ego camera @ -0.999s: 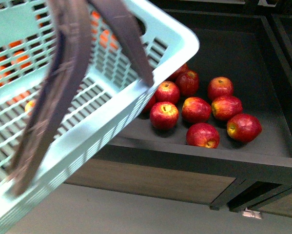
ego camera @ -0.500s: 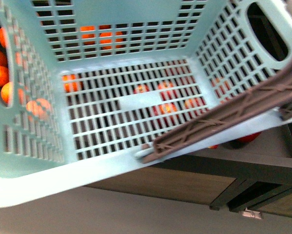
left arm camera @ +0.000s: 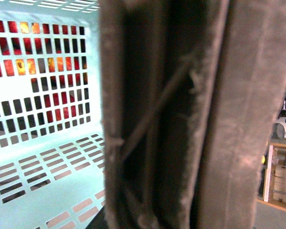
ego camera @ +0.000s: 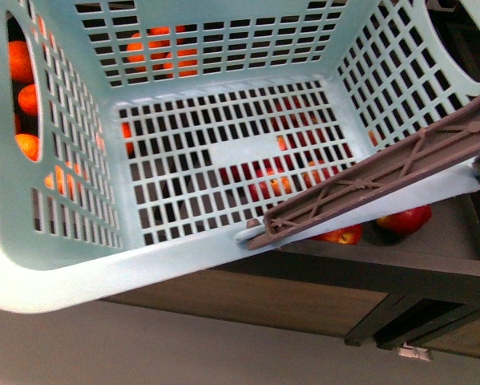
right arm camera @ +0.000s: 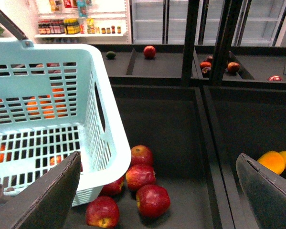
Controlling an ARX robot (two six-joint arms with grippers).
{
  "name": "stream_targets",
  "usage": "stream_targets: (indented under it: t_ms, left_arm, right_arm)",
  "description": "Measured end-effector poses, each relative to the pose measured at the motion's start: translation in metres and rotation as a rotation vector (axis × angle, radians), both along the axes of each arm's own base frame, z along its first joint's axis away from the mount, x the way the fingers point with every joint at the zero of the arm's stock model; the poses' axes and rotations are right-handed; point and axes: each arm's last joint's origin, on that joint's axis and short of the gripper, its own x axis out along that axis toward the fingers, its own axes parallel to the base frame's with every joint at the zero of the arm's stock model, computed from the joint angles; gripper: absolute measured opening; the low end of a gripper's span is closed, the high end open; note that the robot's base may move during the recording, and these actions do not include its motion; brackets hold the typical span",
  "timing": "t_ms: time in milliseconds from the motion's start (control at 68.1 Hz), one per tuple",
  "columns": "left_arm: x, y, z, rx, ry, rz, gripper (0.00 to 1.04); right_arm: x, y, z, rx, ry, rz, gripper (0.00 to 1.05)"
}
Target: Pick mango and avocado into basket
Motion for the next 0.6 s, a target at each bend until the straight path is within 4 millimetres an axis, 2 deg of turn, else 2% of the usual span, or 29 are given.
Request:
stream_targets:
  t_ms: [162, 191, 279, 323, 397, 500, 602]
  left_arm:
    - [-0.001, -0.001, 0.000, -0.005, 0.004, -0.011, 0.14]
    - [-0.001, -0.001, 0.000, -0.004, 0.004, -0.010, 0.14]
    - [-0.001, -0.001, 0.000, -0.001, 0.001, -0.002, 0.14]
    - [-0.001, -0.001, 0.000, 0.002, -0.001, -0.001, 0.14]
    - [-0.001, -0.001, 0.000, 0.004, -0.004, -0.004, 0.14]
    - [0.000, 0.000, 0.000, 0.002, -0.002, -0.001, 0.14]
    - [-0.001, -0.001, 0.000, 0.001, -0.001, -0.007, 0.14]
  right_arm:
    - [0.000, 0.000, 0.000, 0.003, 0.011, -0.007, 0.96]
    - [0.001, 0.000, -0.002, 0.024, 0.064, -0.018, 0.96]
    - [0.003, -0.003, -0.002, 0.150, 0.446, -0.138, 0.96]
    - [0.005, -0.005, -0.006, 0.184, 0.558, -0.162, 0.96]
    - [0.011, -0.011, -0.009, 0.239, 0.614, -0.176, 0.96]
    - [0.025, -0.030, 0.003, 0.306, 0.572, -0.209, 0.96]
    - [0.045, -0.068, 0.022, 0.326, 0.513, -0.309, 0.96]
